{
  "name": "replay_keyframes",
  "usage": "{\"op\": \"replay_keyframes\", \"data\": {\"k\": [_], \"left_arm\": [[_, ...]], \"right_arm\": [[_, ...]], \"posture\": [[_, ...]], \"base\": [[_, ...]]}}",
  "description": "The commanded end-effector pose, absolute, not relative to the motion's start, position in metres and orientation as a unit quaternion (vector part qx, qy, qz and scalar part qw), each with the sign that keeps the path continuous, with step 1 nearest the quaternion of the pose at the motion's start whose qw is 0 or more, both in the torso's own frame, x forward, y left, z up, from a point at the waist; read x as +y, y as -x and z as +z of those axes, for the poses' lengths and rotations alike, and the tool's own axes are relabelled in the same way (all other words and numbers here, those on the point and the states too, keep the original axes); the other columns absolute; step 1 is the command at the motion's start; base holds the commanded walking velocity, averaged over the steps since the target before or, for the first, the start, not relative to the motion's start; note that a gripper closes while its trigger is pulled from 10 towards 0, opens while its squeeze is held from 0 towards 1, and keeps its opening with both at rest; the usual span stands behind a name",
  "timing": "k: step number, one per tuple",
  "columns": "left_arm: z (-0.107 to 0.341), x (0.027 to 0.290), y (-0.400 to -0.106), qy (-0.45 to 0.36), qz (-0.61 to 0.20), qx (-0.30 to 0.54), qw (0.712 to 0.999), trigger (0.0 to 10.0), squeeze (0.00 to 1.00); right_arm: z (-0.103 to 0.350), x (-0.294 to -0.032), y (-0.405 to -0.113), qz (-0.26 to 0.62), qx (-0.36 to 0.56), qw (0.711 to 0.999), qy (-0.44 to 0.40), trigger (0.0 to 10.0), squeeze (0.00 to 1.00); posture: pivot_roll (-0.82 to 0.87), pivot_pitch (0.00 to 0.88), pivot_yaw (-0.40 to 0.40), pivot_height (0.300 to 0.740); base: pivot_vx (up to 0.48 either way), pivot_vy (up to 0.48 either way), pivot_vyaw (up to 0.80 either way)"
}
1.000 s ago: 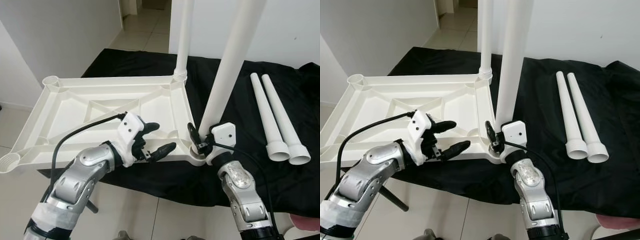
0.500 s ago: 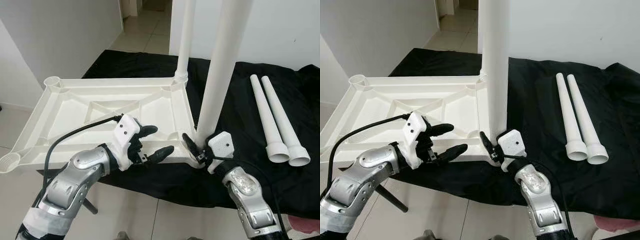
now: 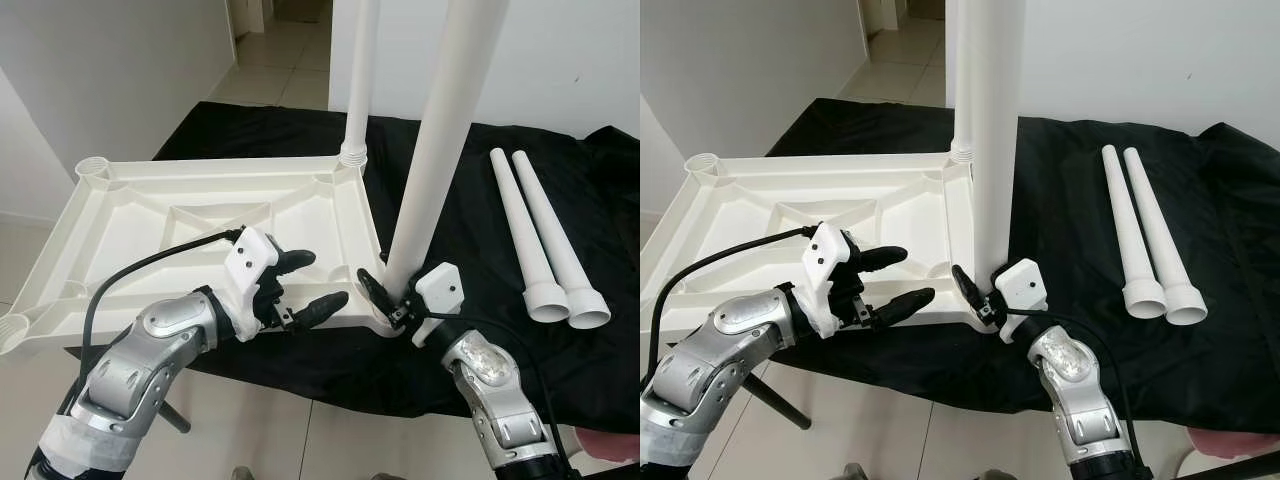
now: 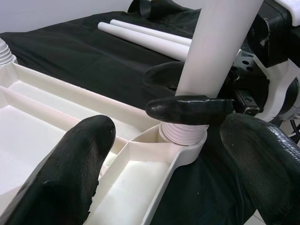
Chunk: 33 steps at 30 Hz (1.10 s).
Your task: Building children table
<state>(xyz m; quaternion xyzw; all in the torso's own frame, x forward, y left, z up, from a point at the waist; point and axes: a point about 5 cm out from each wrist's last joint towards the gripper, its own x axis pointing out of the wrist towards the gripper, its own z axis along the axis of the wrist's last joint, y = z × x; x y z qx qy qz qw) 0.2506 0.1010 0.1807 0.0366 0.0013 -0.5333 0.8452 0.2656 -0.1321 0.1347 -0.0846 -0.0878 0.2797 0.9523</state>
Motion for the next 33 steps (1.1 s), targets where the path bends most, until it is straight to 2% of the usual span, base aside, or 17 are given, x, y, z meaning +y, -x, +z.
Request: {"op": "replay_keyframes", "data": {"k": [1,10,22,23,33], "left_arm": [[0.181,0.101,-0.248,-0.039,-0.544,0.006,0.838,10.0,0.00],[0.182,0.103,-0.247,-0.040,-0.543,0.008,0.839,10.0,0.00],[0.183,0.105,-0.249,-0.046,-0.537,0.008,0.842,10.0,0.00],[0.183,0.105,-0.249,-0.045,-0.536,0.008,0.843,10.0,0.00],[0.182,0.103,-0.248,-0.043,-0.537,0.008,0.842,10.0,0.00]], "right_arm": [[0.113,-0.134,-0.265,0.278,-0.025,0.958,0.061,10.0,0.00],[0.111,-0.132,-0.266,0.287,-0.015,0.956,0.060,10.0,0.00],[0.104,-0.134,-0.272,0.240,0.012,0.971,0.008,10.0,0.00],[0.102,-0.133,-0.271,0.231,0.021,0.973,-0.018,10.0,0.00],[0.101,-0.134,-0.271,0.220,0.023,0.975,-0.023,10.0,0.00]], "posture": [[0.01,0.058,0.033,0.740],[0.02,0.065,0.034,0.740],[0.03,0.060,0.027,0.740],[0.03,0.063,0.027,0.740],[0.02,0.063,0.019,0.740]], "base": [[0.000,0.000,0.00],[0.000,0.000,0.00],[0.000,0.000,0.00],[0.000,0.000,0.00],[0.000,0.000,0.00]]}}
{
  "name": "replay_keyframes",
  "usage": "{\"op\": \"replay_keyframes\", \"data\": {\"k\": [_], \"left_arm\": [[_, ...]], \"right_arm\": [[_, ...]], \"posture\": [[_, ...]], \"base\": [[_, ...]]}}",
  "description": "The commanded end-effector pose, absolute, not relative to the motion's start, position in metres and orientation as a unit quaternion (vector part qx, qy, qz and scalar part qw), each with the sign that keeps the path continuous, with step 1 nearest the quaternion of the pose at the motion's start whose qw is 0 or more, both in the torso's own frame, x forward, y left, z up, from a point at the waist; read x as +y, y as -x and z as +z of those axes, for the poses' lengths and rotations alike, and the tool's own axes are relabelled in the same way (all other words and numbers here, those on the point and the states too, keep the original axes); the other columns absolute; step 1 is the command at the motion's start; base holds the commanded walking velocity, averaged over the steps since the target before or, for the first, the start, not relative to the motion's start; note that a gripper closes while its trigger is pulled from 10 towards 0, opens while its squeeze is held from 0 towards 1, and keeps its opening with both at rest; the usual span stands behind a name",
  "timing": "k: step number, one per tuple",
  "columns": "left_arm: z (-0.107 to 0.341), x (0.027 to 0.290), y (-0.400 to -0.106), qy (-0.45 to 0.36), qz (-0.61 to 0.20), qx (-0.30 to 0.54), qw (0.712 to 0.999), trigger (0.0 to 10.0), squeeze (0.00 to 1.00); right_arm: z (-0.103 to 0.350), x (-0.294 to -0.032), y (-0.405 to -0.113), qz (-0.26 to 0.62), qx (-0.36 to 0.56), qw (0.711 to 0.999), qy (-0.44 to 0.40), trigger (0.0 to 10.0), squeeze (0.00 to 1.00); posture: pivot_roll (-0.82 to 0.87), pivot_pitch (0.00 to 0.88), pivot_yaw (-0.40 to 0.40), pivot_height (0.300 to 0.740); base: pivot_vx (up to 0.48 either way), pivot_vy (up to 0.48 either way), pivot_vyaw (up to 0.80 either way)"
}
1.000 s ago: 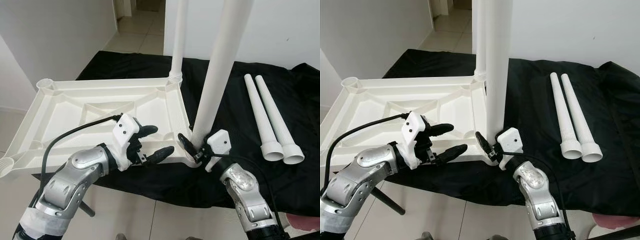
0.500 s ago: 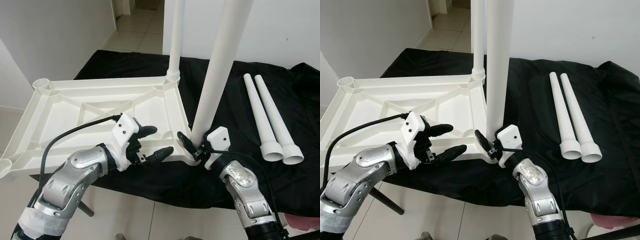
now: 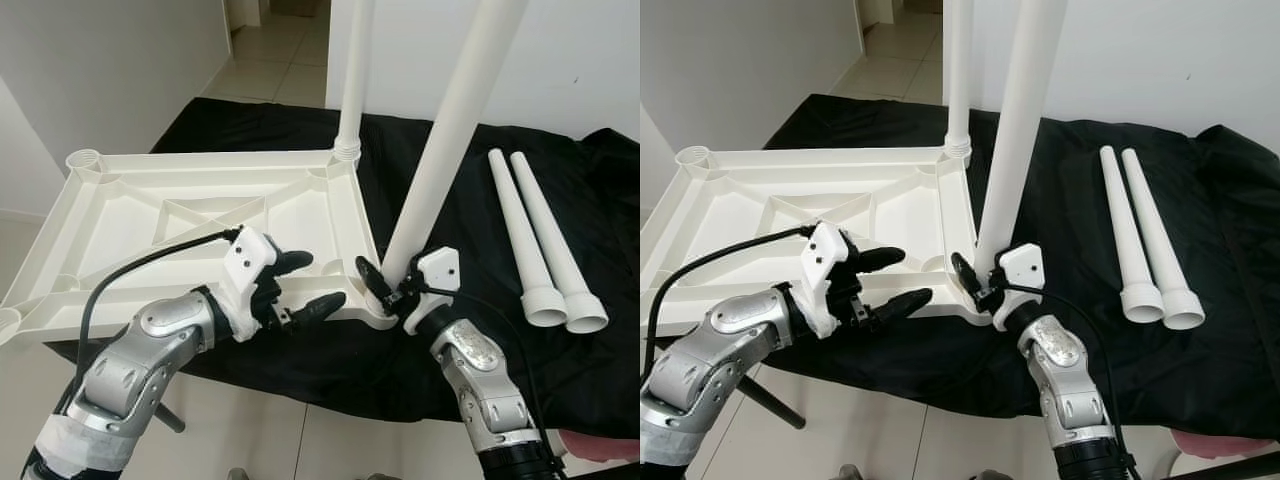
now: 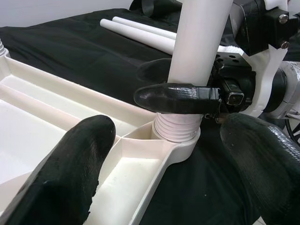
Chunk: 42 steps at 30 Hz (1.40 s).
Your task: Building children table
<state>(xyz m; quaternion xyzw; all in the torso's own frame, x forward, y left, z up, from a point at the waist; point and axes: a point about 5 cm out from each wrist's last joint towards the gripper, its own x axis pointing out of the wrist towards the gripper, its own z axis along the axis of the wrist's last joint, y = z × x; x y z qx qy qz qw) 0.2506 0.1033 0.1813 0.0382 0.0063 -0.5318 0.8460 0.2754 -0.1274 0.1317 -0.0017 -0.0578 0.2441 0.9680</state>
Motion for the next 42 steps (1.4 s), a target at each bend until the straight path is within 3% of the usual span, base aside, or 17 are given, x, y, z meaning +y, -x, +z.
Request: {"op": "replay_keyframes", "data": {"k": [1,13,20,23,28,40,41,42], "left_arm": [[0.182,0.103,-0.248,-0.043,-0.536,0.007,0.843,10.0,0.00],[0.188,0.102,-0.254,-0.026,-0.531,-0.005,0.847,10.0,0.00],[0.197,0.101,-0.260,-0.009,-0.530,-0.021,0.848,10.0,0.00],[0.197,0.101,-0.260,-0.009,-0.530,-0.021,0.848,10.0,0.00],[0.201,0.098,-0.262,-0.009,-0.530,-0.030,0.848,10.0,0.00],[0.202,0.099,-0.263,-0.009,-0.530,-0.031,0.847,10.0,0.00],[0.201,0.099,-0.262,-0.009,-0.531,-0.030,0.847,10.0,0.00],[0.201,0.099,-0.262,-0.009,-0.531,-0.030,0.847,10.0,0.00]], "right_arm": [[0.101,-0.134,-0.271,0.216,0.023,0.976,-0.026,10.0,0.00],[0.102,-0.135,-0.268,0.202,0.009,0.979,-0.006,10.0,0.00],[0.106,-0.131,-0.269,0.056,0.012,0.996,-0.063,10.0,0.00],[0.106,-0.131,-0.269,0.056,0.012,0.996,-0.063,10.0,0.00],[0.114,-0.117,-0.276,-0.023,0.009,0.997,-0.068,10.0,0.00],[0.126,-0.111,-0.273,0.005,-0.033,0.997,-0.069,10.0,0.00],[0.129,-0.114,-0.273,0.010,-0.047,0.997,-0.062,10.0,0.09],[0.129,-0.114,-0.273,0.010,-0.047,0.997,-0.062,10.0,0.09]], "posture": [[0.02,0.065,0.018,0.740],[0.01,0.048,0.005,0.740],[0.01,0.028,-0.021,0.740],[0.01,0.028,-0.021,0.740],[0.01,0.022,-0.034,0.740],[0.01,0.022,-0.022,0.740],[0.01,0.023,-0.015,0.740],[0.01,0.023,-0.015,0.740]], "base": [[0.000,0.000,0.00],[0.000,0.000,0.00],[0.000,0.000,0.00],[0.000,0.000,0.00],[0.000,0.000,0.00],[0.000,0.000,0.00],[0.000,0.000,0.00],[0.000,0.000,0.00]]}}
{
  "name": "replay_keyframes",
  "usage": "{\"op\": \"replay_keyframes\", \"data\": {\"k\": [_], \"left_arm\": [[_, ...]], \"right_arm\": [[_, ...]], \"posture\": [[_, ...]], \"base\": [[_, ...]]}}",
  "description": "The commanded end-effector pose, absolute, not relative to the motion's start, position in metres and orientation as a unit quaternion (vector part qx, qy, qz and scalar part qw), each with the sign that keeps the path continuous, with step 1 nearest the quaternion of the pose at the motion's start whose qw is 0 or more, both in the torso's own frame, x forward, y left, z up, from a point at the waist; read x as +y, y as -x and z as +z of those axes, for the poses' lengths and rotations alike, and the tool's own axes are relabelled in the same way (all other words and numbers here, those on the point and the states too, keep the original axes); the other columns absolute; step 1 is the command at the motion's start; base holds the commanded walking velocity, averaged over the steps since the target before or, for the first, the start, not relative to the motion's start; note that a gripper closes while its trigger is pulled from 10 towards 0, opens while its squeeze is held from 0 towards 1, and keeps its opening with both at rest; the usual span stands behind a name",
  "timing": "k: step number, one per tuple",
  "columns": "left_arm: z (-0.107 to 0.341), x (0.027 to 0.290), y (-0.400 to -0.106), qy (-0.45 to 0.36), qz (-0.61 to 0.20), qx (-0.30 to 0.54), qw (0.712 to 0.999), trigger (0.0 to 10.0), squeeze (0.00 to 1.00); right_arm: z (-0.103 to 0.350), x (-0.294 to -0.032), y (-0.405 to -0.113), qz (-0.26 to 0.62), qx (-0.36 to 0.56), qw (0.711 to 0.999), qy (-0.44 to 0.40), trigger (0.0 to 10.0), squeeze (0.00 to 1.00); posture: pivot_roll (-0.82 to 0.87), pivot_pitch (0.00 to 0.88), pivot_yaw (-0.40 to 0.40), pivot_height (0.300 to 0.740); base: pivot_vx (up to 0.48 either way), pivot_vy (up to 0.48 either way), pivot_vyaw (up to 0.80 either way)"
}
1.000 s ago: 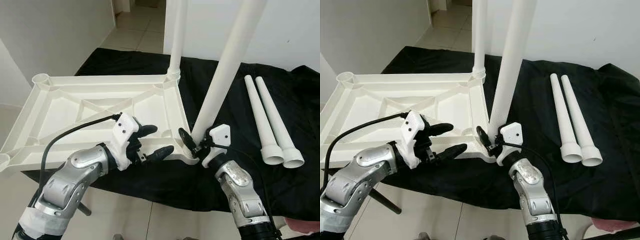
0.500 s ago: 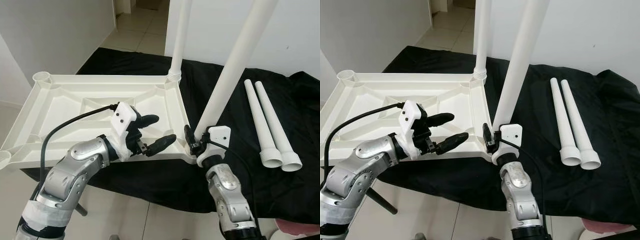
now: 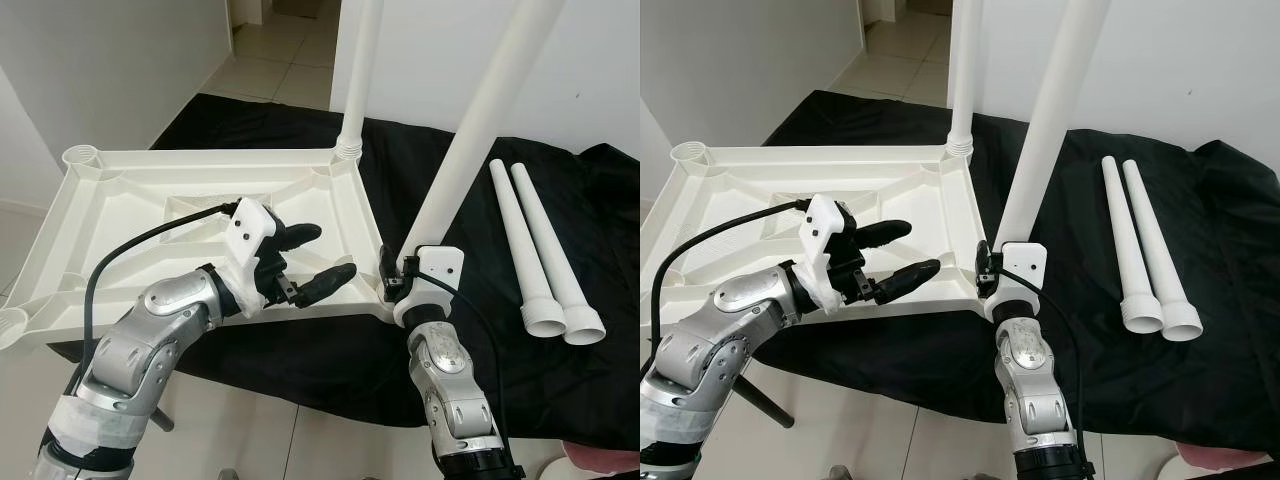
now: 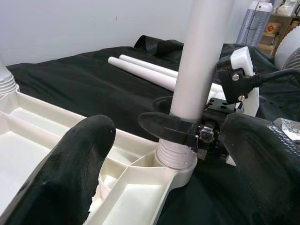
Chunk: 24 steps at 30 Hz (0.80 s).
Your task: Building children table
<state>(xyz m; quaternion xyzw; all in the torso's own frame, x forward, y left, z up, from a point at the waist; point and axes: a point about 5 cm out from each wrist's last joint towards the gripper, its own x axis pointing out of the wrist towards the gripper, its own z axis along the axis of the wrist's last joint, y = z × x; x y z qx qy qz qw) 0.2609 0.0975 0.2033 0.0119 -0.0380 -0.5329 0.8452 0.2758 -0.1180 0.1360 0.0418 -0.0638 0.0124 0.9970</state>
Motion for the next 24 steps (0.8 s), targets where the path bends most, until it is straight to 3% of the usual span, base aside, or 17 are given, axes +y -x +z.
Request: {"op": "replay_keyframes", "data": {"k": [1,12,14,16,24], "left_arm": [[0.201,0.099,-0.262,-0.010,-0.532,-0.030,0.846,10.0,0.00],[0.195,0.093,-0.256,-0.014,-0.547,-0.018,0.837,10.0,0.00],[0.189,0.089,-0.252,-0.015,-0.555,-0.009,0.832,10.0,0.00],[0.189,0.089,-0.252,-0.015,-0.555,-0.009,0.832,10.0,0.00],[0.183,0.083,-0.249,-0.011,-0.564,0.001,0.826,10.0,0.00]], "right_arm": [[0.131,-0.116,-0.273,0.015,-0.058,0.996,-0.066,10.0,1.00],[0.138,-0.133,-0.277,0.058,-0.084,0.994,-0.048,10.0,1.00],[0.141,-0.144,-0.279,0.130,-0.096,0.987,-0.025,10.0,0.00],[0.141,-0.144,-0.279,0.130,-0.096,0.987,-0.025,10.0,0.00],[0.148,-0.161,-0.296,0.280,-0.101,0.954,0.032,10.0,0.00]], "posture": [[0.01,0.023,-0.015,0.740],[0.00,0.022,0.000,0.740],[0.00,0.022,0.003,0.740],[0.00,0.022,0.003,0.740],[-0.01,0.027,0.015,0.740]], "base": [[0.000,0.000,0.00],[0.000,0.000,0.00],[0.000,0.000,0.00],[0.000,0.000,0.00],[0.000,0.000,0.00]]}}
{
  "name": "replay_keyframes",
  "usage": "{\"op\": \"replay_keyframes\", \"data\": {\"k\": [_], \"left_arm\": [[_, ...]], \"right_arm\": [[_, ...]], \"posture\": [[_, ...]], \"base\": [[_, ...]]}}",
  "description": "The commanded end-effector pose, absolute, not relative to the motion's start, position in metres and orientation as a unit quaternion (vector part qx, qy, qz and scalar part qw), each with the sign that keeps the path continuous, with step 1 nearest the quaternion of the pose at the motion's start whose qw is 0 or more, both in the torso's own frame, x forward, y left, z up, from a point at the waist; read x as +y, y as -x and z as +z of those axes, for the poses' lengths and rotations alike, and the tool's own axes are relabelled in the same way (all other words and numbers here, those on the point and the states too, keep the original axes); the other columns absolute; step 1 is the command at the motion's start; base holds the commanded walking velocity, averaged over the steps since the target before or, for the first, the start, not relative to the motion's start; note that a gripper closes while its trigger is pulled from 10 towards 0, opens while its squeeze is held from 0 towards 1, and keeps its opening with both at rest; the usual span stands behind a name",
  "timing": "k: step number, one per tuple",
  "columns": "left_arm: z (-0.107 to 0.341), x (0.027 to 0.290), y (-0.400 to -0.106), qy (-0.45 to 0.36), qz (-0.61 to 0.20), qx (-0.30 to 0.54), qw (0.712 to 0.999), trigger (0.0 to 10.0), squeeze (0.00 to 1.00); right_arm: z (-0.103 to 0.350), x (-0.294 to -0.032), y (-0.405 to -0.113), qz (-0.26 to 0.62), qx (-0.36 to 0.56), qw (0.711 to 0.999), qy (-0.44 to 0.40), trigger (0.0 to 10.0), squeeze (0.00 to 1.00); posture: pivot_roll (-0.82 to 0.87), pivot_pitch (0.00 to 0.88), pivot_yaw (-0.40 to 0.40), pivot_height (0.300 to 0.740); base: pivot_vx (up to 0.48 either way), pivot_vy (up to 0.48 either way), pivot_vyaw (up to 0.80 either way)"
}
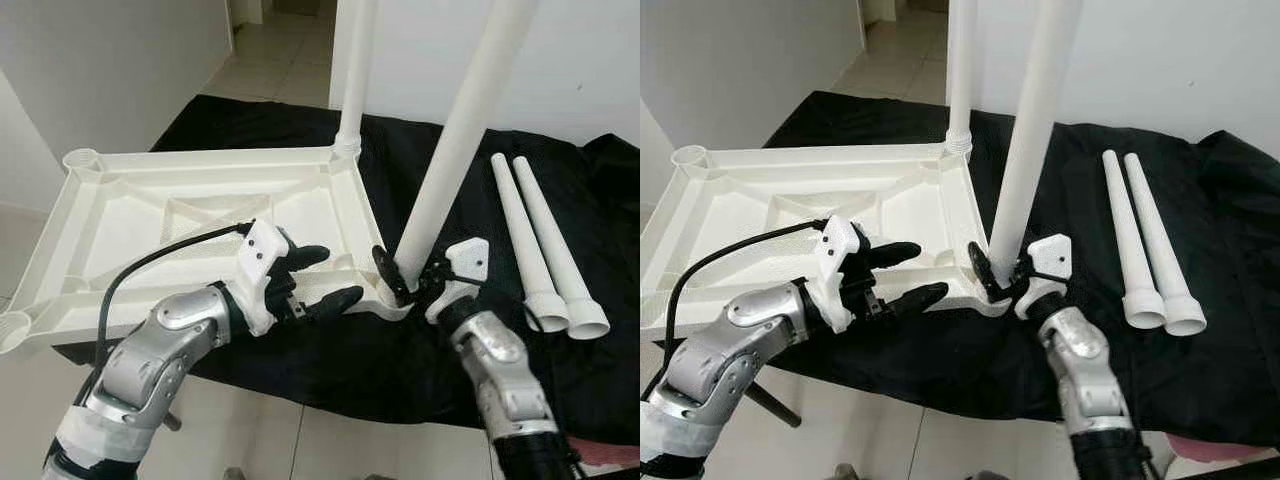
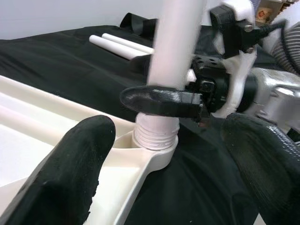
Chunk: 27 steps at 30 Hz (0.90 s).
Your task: Building children table
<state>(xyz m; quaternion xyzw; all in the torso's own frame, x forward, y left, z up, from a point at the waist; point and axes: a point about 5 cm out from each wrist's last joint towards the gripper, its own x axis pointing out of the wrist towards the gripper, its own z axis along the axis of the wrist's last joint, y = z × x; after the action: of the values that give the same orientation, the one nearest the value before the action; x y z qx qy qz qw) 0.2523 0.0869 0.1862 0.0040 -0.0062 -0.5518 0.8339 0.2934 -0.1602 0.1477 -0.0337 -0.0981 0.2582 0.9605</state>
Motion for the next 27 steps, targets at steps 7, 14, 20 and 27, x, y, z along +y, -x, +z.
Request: {"op": "replay_keyframes", "data": {"k": [7,14,20,27], "left_arm": [[0.182,0.081,-0.248,-0.011,-0.565,0.004,0.825,10.0,0.00],[0.181,0.083,-0.249,-0.014,-0.557,0.009,0.830,10.0,0.00],[0.181,0.083,-0.251,-0.018,-0.554,0.013,0.832,10.0,0.00],[0.180,0.081,-0.252,-0.019,-0.554,0.015,0.832,10.0,0.00]], "right_arm": [[0.149,-0.165,-0.308,0.336,-0.089,0.936,0.050,6.6,0.00],[0.142,-0.172,-0.309,0.356,-0.074,0.930,0.050,0.0,0.00],[0.136,-0.178,-0.309,0.350,-0.064,0.934,0.041,0.0,0.00],[0.134,-0.171,-0.305,0.308,-0.045,0.950,-0.021,10.0,0.00]], "posture": [[-0.01,0.029,0.015,0.740],[-0.01,0.029,0.015,0.740],[-0.01,0.030,0.018,0.740],[-0.03,0.021,0.008,0.740]], "base": [[0.000,0.000,0.00],[0.000,0.000,0.00],[0.000,0.000,0.00],[0.000,0.000,0.00]]}}
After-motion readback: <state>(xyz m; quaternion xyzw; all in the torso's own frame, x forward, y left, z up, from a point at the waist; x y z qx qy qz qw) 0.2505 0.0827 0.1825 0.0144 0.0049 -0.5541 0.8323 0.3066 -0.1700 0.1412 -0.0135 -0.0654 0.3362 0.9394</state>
